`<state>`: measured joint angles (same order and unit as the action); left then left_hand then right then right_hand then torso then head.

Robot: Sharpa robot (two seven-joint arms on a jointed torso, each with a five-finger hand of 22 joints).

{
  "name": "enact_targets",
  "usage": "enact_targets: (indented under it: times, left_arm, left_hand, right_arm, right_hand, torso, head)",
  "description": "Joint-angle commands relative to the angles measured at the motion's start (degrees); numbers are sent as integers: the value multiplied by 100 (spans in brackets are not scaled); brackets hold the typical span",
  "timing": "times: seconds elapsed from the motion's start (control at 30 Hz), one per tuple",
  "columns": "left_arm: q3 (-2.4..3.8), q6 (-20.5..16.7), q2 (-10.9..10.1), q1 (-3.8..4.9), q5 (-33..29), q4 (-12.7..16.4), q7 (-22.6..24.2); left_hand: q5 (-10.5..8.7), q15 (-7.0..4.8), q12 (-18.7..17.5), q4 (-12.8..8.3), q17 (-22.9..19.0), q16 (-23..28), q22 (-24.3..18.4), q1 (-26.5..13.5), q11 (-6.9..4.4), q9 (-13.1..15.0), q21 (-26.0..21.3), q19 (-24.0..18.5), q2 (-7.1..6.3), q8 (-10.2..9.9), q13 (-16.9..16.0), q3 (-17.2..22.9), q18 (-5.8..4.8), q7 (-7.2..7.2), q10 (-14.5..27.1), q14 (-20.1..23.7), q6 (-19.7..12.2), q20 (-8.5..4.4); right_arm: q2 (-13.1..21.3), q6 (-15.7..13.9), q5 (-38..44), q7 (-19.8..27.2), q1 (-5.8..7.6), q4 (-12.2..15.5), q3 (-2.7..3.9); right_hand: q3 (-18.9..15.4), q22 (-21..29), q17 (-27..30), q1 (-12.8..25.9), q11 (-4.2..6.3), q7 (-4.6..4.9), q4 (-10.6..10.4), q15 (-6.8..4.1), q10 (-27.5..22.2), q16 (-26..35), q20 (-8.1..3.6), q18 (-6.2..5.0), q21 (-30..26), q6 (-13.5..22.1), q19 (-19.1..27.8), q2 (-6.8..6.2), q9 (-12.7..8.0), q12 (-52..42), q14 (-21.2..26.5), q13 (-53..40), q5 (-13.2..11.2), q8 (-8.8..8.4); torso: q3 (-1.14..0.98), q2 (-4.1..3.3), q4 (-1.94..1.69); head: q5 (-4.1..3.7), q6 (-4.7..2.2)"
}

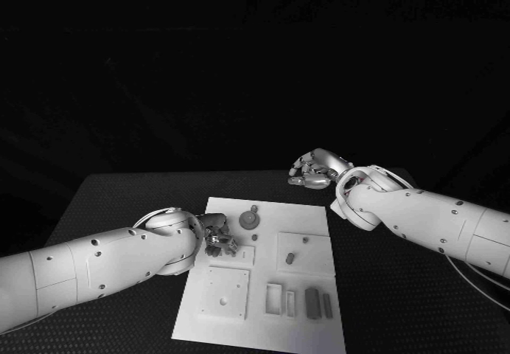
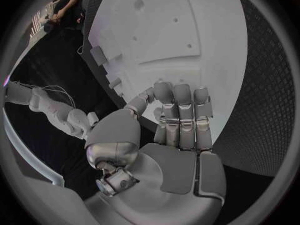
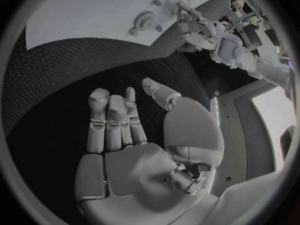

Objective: Assemble the parts on the task board

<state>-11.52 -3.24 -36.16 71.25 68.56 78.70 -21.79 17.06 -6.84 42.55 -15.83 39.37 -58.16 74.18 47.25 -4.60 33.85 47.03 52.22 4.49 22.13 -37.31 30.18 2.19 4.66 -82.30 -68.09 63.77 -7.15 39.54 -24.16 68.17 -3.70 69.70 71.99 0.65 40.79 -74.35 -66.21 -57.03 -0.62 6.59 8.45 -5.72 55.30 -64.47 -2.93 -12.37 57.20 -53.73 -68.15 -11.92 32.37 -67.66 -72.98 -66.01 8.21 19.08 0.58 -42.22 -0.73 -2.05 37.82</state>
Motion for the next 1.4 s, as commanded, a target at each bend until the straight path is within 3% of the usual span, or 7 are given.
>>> enact_targets:
  times: [0.03,0.5,0.87,1.4]
  left_arm:
    - [2,-138,4,-5,-16,16,-12]
    - [1,-55,50,-26,-48,-60,-1]
    - [1,-124,84,-93,-32,-75,12]
    - [1,-35,56,-96,-31,-51,-10]
  left_hand:
    - [-39,4,14,15,-8,-27,11,8,-37,5,27,35,39,-12,4,16,-103,-351,41,6,416,-492]
    - [-60,4,16,13,-16,-32,18,4,-36,9,25,33,39,-19,6,14,-104,-350,43,9,415,-493]
    - [-68,5,17,9,-23,-35,23,2,-34,11,23,30,32,-24,8,14,-105,-349,44,13,414,-494]
    - [-66,4,20,-4,-32,-42,31,14,-34,15,22,26,42,-32,10,24,-104,-348,46,16,414,-496]
  right_arm:
    - [-6,71,4,0,1,5,3]
    - [-2,83,4,-6,1,5,3]
    - [0,85,4,-6,1,7,3]
    - [6,110,4,-14,1,-2,3]
  right_hand:
    - [-24,6,9,5,3,31,3,13,-39,23,-8,-263,-37,4,31,33,7,31,31,10,24,-35]
    - [-29,4,8,5,3,32,6,13,-41,23,-9,-263,-36,3,29,35,11,28,30,13,28,-36]
    - [-34,3,8,7,2,32,5,13,-42,22,-10,-263,-36,3,28,37,14,25,30,15,30,-37]
    - [-41,2,8,12,2,32,4,13,-43,21,-11,-263,-36,2,27,39,18,22,29,18,33,-39]
  torso:
    - [-2,0,-1]
    - [-5,2,2]
    - [-3,0,3]
    - [3,2,-1]
  head:
    - [3,-1]
    - [5,12]
    - [-4,22]
    - [-7,42]
